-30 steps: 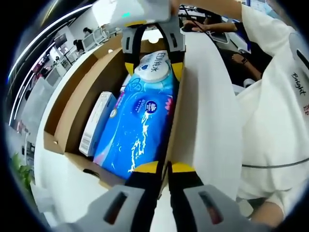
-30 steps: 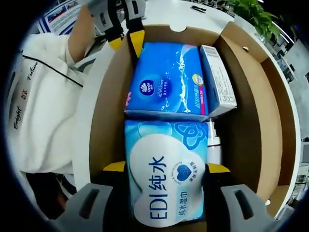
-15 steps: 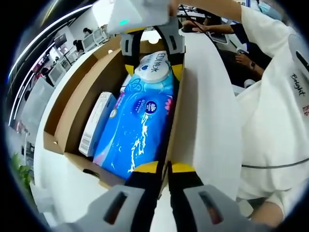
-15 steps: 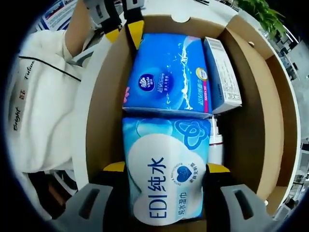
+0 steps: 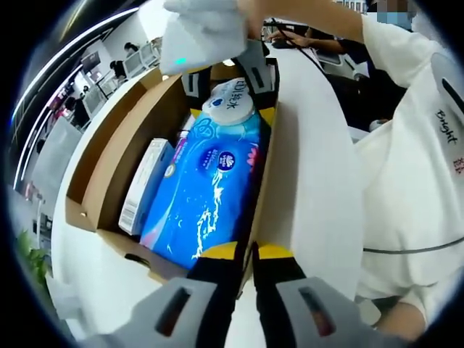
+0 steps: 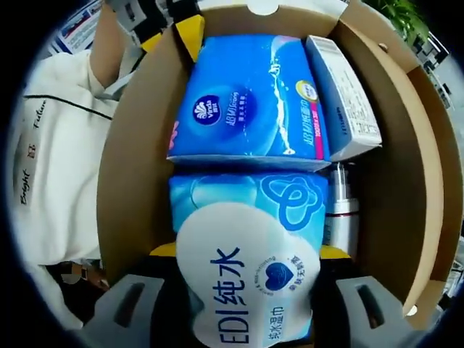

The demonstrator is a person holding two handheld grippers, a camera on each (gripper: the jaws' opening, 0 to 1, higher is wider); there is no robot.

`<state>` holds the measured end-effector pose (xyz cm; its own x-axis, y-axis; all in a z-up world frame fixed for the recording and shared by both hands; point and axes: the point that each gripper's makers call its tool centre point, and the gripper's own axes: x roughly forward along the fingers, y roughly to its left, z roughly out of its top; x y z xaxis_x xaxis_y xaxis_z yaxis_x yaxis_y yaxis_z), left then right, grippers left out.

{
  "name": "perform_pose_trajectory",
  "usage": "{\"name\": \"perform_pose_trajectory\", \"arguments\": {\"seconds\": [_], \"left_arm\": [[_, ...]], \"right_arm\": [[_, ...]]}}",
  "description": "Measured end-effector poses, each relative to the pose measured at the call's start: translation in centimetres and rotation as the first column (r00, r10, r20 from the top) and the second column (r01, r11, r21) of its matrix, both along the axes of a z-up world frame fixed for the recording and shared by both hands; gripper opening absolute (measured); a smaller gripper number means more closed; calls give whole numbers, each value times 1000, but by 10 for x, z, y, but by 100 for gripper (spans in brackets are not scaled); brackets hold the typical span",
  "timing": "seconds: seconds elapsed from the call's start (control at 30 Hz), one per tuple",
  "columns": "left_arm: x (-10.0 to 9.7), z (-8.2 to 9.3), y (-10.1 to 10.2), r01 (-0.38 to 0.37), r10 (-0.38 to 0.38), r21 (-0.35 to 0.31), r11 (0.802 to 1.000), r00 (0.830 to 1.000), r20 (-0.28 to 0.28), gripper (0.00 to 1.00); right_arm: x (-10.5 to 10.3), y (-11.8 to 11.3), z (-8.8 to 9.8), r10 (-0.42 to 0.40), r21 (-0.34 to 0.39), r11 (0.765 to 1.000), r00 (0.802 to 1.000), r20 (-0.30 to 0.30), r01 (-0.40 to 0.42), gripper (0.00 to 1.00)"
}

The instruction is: Operate the shoe box by opening the lid, removing the specified soft item, and placing it in the target area until the item is outside and the box remains undamaged.

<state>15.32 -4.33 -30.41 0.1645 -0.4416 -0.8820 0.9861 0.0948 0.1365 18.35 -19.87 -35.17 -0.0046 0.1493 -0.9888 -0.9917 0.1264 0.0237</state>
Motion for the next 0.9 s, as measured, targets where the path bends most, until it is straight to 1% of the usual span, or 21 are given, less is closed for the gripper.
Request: {"name": "perform_pose_trajectory", "arguments": {"seconds": [0.17, 0.27, 0.37, 0.67, 0.8, 0.83, 0.9], "left_arm": [[0, 0, 0, 1, -1, 3, 1000, 1000, -1, 7], [0, 0, 0, 1, -1, 1, 1000, 1000, 1, 7], [0, 0, 0, 2, -2, 1, 1000, 1000, 5, 7], [0, 0, 0, -1, 1, -1, 1000, 1000, 7, 7], [-1, 0, 0, 20, -20, -19, 1000, 1000, 11, 6], [-1, 1, 0, 24, -24, -27, 999, 1000, 10, 6], [-1, 0, 0, 18, -18, -18, 1000, 1000, 8, 6]], "right_arm": [[0, 0, 0, 6, -27, 1000, 1000, 2, -6, 70], [-1, 0, -1, 16, -76, 997, 1000, -2, -16, 70], [-3, 0, -1, 17, -91, 996, 1000, -4, -17, 70], [-5, -1, -2, 11, -93, 996, 1000, 1, -10, 70], [-10, -2, -2, 9, -82, 997, 1000, 11, -8, 70], [-7, -2, -2, 9, -82, 997, 1000, 10, -8, 70], [-8, -2, -2, 15, -84, 996, 1000, 17, -13, 69]]}}
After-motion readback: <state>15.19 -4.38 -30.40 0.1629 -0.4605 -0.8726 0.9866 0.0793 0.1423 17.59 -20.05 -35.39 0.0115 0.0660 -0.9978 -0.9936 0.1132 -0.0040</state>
